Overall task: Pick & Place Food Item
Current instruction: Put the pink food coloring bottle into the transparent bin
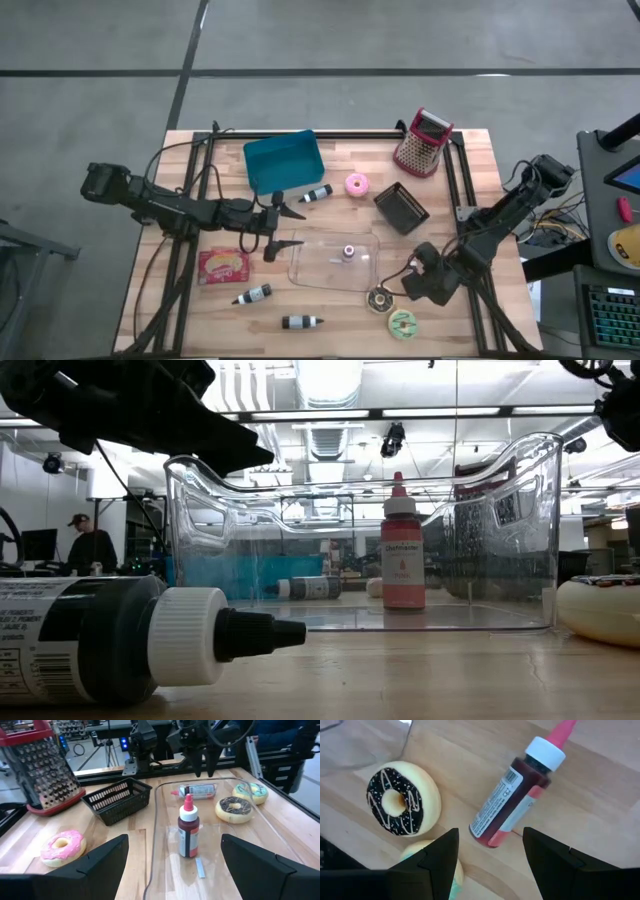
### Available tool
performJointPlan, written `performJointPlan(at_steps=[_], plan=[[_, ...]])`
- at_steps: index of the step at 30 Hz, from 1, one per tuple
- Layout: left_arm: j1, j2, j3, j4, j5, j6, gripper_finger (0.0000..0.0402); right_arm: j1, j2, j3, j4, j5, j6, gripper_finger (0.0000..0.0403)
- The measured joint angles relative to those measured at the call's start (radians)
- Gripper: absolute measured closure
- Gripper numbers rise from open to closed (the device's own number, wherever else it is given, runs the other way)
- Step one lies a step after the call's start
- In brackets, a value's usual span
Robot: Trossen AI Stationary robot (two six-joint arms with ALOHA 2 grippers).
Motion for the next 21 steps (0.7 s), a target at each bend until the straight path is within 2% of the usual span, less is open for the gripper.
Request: performJointPlan(at_steps=[10, 21], plan=[[0.000, 0.000, 0.000, -0.004, 0.028, 0.021, 0.0080, 0.000, 0.019, 0.000, 0.000, -0.038, -0.001, 0.0186], [0.000, 0.000, 0.000, -0.008, 0.049, 0.030, 0.0080, -0.012, 0.017, -0.001, -0.002, 0.002, -0.051, 0.0186]])
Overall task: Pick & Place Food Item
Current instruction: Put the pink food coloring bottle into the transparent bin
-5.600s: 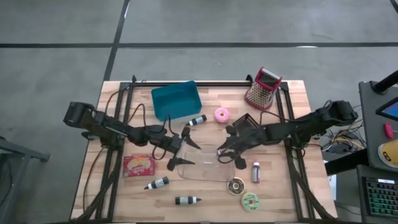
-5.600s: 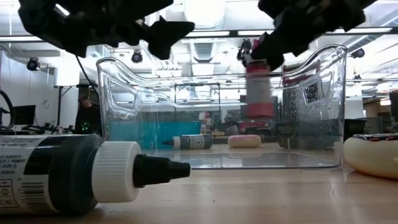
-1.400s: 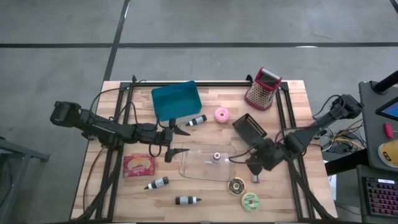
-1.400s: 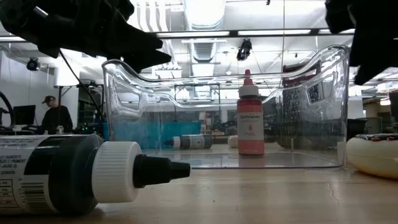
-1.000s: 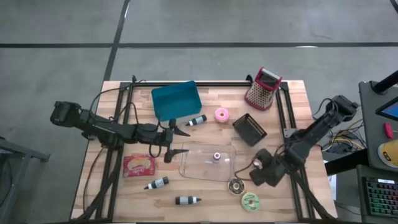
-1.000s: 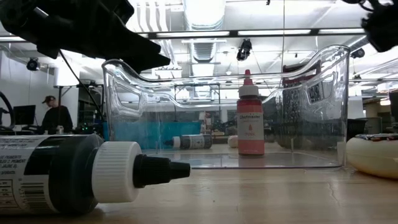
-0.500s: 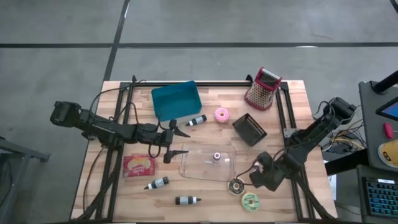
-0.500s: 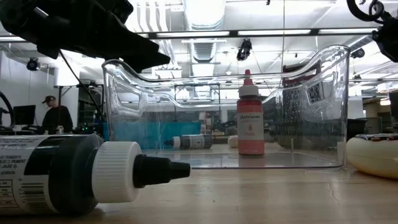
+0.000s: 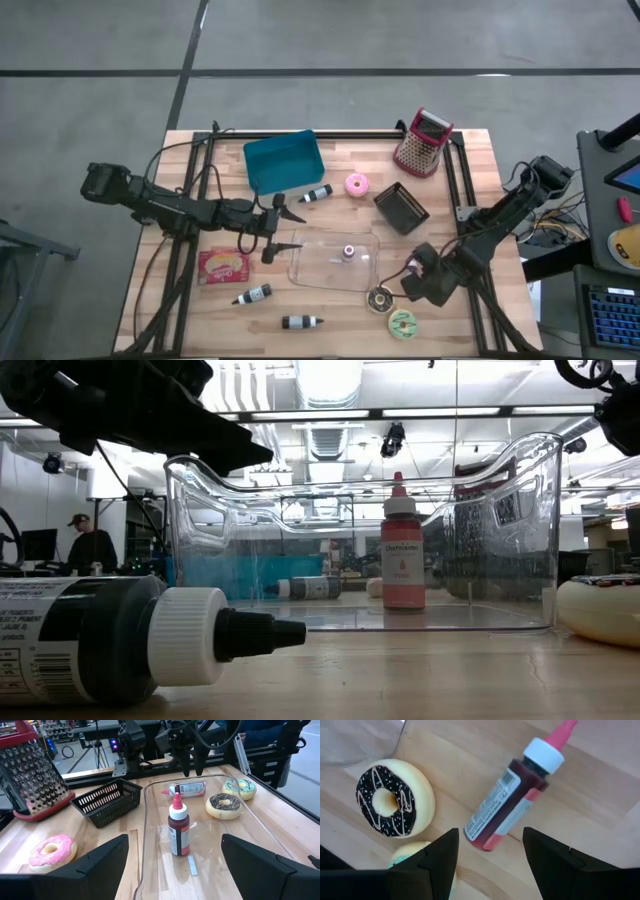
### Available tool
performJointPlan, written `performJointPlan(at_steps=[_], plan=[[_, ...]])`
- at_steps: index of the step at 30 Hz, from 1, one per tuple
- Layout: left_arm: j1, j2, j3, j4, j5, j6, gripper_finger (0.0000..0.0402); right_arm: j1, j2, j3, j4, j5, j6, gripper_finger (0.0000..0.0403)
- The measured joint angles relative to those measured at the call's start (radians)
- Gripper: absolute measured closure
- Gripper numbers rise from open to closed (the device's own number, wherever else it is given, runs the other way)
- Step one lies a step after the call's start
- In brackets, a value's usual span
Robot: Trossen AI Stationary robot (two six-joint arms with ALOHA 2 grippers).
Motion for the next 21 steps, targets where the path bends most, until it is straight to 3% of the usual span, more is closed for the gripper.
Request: performJointPlan(at_steps=[7, 13, 21], plan=[[0.000, 0.000, 0.000, 0.000, 0.000, 0.007, 0.0080, -0.030, 0.002, -0.001, 0.003, -0.031, -0.086, 0.0186], [0.000, 0.000, 0.000, -0.001, 0.003, 0.007, 0.0080, -0.038, 0.005, -0.008, -0.002, -0.094, -0.056, 0.0178], [0.000, -0.001, 0.000, -0.016, 0.003, 0.007, 0.0080, -0.046, 0.005, -0.035, 0.005, -0.098, -0.032, 0.0089]])
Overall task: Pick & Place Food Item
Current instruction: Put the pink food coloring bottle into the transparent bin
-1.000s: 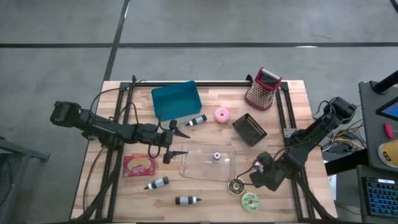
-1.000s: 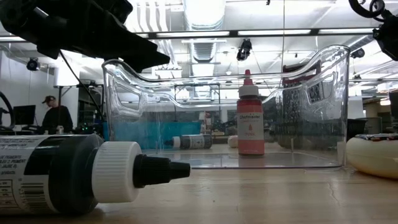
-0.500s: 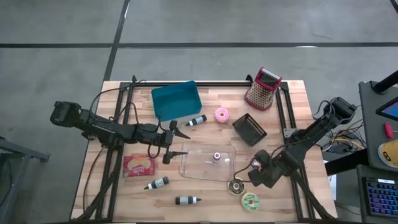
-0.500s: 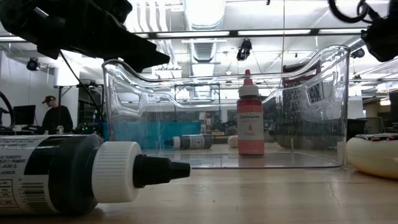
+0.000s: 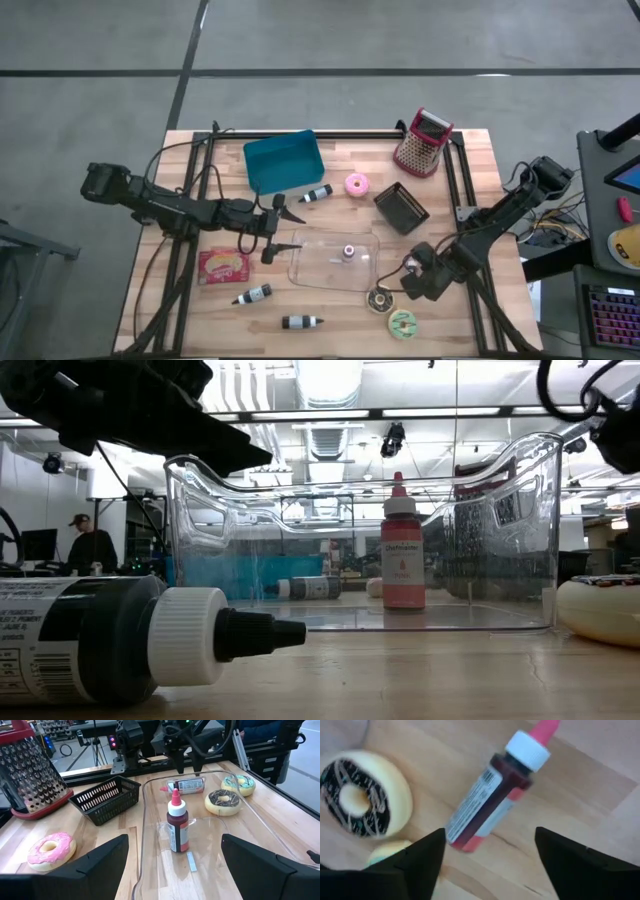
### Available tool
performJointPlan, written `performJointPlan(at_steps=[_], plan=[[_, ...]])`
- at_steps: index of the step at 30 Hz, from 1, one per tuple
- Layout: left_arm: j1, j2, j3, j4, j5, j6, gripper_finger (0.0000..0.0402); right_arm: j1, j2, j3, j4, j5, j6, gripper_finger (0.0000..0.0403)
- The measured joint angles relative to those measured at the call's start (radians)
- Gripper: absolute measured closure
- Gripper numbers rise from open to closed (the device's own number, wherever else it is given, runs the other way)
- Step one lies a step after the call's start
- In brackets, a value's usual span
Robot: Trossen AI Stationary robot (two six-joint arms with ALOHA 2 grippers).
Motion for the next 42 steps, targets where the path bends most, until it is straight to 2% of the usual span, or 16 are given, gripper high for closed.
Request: performJointPlan(at_steps=[4, 8, 13, 19, 31, 42], plan=[[0.000, 0.000, 0.000, 0.000, 0.000, 0.000, 0.0080, -0.006, 0.000, -0.028, 0.054, 0.041, 0.042, 0.0043], [0.000, -0.001, 0.000, -0.003, 0.000, 0.000, 0.0080, -0.008, 0.013, -0.057, 0.121, 0.073, 0.087, 0.0032], [0.000, -0.001, 0.000, -0.007, 0.001, 0.000, 0.0080, -0.009, 0.078, -0.060, 0.184, 0.069, 0.091, 0.0037], [0.000, -0.002, 0.000, -0.007, 0.003, 0.000, 0.0080, -0.009, 0.150, -0.020, 0.160, 0.045, 0.080, 0.0047], [0.000, -0.003, 0.000, -0.006, 0.011, 0.000, 0.0080, -0.020, 0.146, -0.026, 0.119, 0.137, 0.083, 0.0071], [0.000, -0.003, 0.000, -0.006, 0.011, -0.004, 0.0081, -0.028, 0.148, -0.029, 0.120, 0.145, 0.082, 0.0088]])
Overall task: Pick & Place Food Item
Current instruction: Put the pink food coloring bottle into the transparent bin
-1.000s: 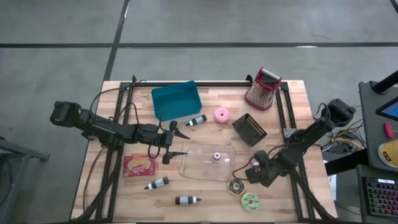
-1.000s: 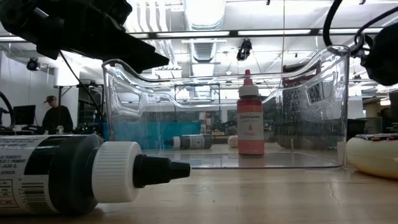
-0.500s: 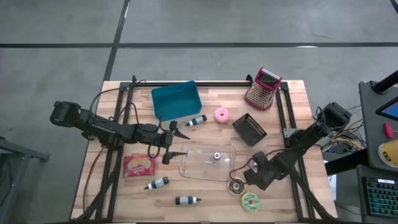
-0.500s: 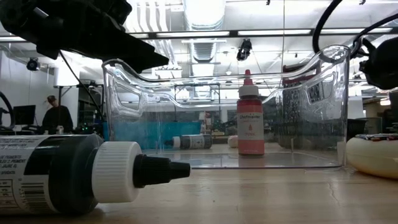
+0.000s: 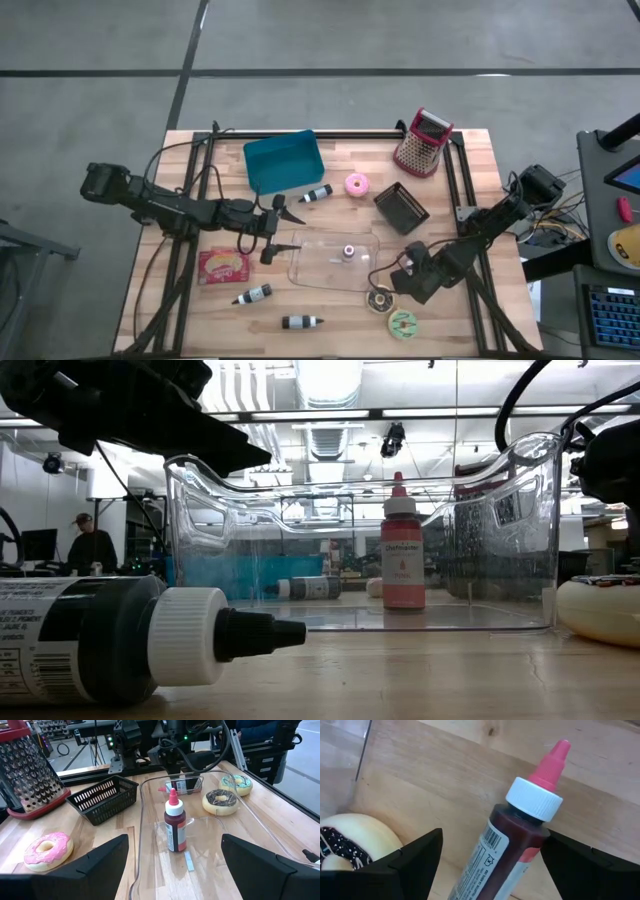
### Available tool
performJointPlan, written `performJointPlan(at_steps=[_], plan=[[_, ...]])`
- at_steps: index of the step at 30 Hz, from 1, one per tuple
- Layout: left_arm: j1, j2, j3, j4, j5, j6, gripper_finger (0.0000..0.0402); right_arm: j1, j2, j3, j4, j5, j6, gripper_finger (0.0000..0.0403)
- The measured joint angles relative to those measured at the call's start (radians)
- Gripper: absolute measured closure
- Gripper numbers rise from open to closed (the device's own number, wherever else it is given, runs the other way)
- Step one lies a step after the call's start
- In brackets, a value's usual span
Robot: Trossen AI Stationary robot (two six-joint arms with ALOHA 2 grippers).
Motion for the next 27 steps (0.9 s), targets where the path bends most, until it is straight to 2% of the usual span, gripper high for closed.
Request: performJointPlan(at_steps=[3, 12, 15, 17, 27], plan=[[0.000, 0.000, 0.000, 0.000, 0.000, 0.000, 0.0081, 0.000, 0.000, -0.001, -0.005, -0.001, 0.001, 0.0122], [0.000, 0.000, 0.000, 0.000, 0.000, 0.000, 0.0081, -0.002, 0.002, -0.003, 0.007, 0.007, -0.003, 0.0274], [0.000, 0.000, 0.000, 0.000, 0.000, 0.000, 0.0081, -0.002, 0.001, -0.001, 0.005, 0.007, -0.007, 0.0309], [0.000, 0.000, 0.000, 0.000, 0.000, 0.000, 0.0081, -0.001, 0.000, -0.001, 0.005, 0.012, -0.011, 0.0322], [0.000, 0.000, 0.000, 0.000, 0.000, -0.001, 0.0081, 0.000, 0.001, -0.002, 0.000, 0.135, -0.011, 0.0323]])
